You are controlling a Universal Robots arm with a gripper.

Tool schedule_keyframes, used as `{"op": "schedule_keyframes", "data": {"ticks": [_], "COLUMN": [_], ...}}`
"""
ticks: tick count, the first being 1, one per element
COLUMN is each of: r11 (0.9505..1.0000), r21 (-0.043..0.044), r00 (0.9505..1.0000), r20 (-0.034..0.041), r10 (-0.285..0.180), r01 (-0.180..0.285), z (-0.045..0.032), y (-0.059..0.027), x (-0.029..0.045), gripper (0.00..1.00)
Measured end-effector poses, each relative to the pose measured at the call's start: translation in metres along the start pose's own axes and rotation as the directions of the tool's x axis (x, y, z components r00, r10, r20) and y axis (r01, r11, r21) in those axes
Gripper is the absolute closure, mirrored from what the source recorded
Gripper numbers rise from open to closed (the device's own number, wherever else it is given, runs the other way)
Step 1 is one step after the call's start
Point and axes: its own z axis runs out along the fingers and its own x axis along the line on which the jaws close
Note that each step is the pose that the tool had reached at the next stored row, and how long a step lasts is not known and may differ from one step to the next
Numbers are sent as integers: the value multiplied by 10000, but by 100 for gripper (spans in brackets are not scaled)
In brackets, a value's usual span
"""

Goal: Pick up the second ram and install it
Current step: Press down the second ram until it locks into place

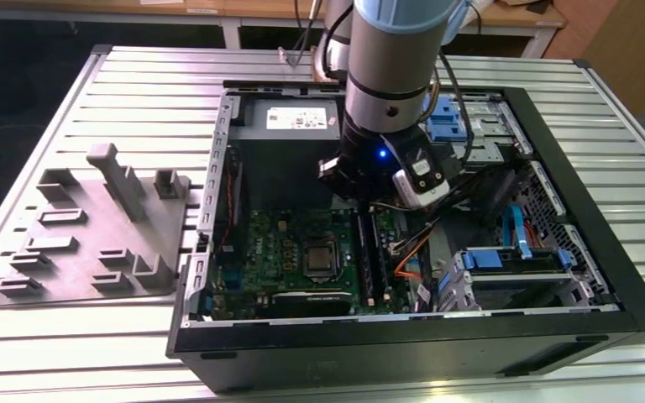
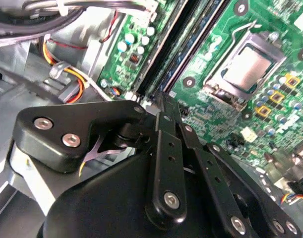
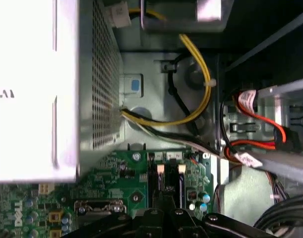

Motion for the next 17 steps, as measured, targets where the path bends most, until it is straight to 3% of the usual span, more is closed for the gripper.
{"op": "schedule_keyframes", "data": {"ticks": [11,17], "r11": [10000,9999], "r21": [27,137], "r00": [10000,10000], "r20": [-5,-22], "r10": [0,-3], "r01": [0,3], "z": [-7,-11], "y": [-284,-426], "x": [-9,-13], "gripper": [90,90]}}
